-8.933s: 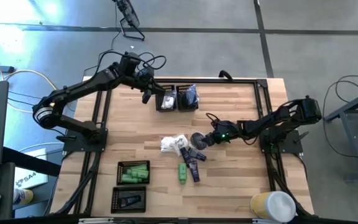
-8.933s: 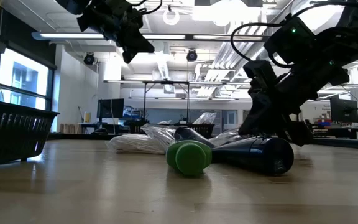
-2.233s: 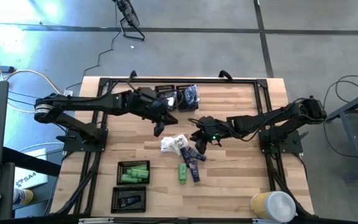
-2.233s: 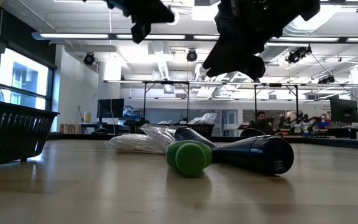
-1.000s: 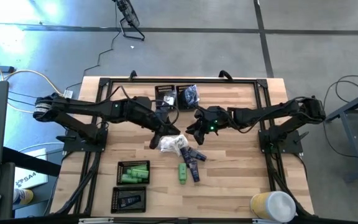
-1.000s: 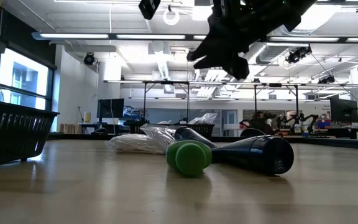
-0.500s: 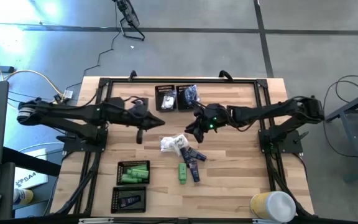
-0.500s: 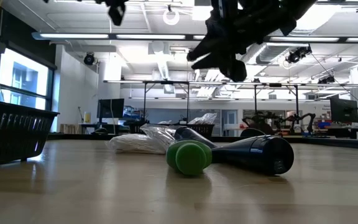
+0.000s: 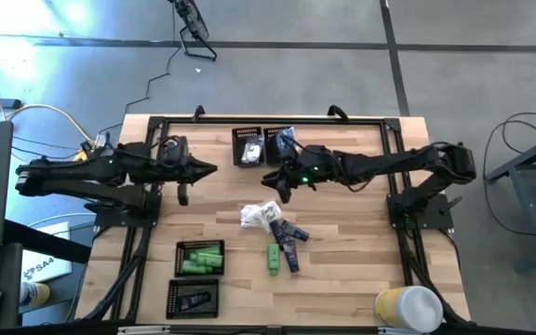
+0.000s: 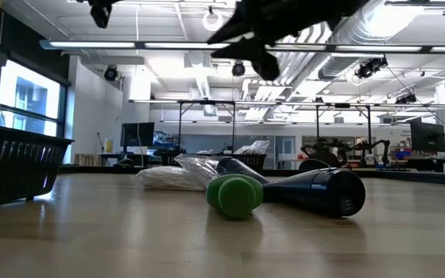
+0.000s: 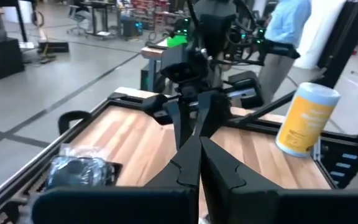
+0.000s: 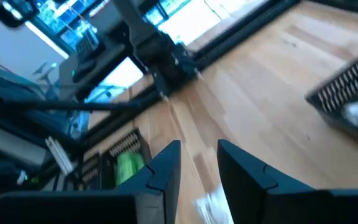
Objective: Pick & Place Travel size toiletries
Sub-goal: Put the white cotton pack into the top middle basket
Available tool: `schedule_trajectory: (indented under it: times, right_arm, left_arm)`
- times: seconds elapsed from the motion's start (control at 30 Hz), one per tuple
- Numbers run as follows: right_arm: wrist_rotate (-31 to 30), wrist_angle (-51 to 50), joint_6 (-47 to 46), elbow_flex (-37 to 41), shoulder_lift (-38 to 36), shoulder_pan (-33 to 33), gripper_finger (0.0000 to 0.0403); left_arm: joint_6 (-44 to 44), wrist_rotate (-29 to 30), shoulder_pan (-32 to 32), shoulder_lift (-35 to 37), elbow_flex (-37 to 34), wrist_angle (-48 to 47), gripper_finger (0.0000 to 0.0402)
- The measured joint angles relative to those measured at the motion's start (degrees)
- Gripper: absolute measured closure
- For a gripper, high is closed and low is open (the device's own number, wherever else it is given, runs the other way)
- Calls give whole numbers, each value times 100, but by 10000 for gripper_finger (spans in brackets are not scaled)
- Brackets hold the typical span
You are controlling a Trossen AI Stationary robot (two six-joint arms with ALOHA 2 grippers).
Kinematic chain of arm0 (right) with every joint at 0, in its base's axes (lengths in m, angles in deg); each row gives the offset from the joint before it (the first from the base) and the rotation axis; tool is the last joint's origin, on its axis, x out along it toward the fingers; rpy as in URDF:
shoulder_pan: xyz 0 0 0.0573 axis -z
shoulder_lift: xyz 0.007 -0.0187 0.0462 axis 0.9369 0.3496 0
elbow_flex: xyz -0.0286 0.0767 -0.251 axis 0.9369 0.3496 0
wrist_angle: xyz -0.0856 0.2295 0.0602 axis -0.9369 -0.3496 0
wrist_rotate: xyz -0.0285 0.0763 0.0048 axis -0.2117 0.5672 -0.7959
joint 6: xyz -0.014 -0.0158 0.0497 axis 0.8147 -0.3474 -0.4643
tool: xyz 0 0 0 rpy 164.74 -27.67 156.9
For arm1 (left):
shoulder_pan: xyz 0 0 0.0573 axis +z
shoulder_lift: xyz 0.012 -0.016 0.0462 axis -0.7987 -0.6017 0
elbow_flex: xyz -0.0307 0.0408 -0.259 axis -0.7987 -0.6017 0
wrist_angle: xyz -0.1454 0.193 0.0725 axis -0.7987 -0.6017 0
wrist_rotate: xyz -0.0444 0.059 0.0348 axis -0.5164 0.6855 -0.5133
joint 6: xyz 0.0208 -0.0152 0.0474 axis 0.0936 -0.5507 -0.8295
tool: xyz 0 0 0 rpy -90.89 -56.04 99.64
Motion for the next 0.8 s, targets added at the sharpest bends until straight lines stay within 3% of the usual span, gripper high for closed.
schedule_trajectory:
  times: [0.2,0.5,0.67,0.8]
  right_arm:
    - [233,-655,218,-760,588,36,306]
    - [243,-2551,826,-858,826,47,306]
    - [249,-2619,1391,-861,827,47,304]
    - [254,-2621,1642,-861,827,47,272]
  left_arm:
    - [3,68,0,319,0,-306,394]
    - [6,125,0,232,0,-398,394]
    - [140,131,0,155,0,-391,394]
    - [156,131,0,147,0,-432,394]
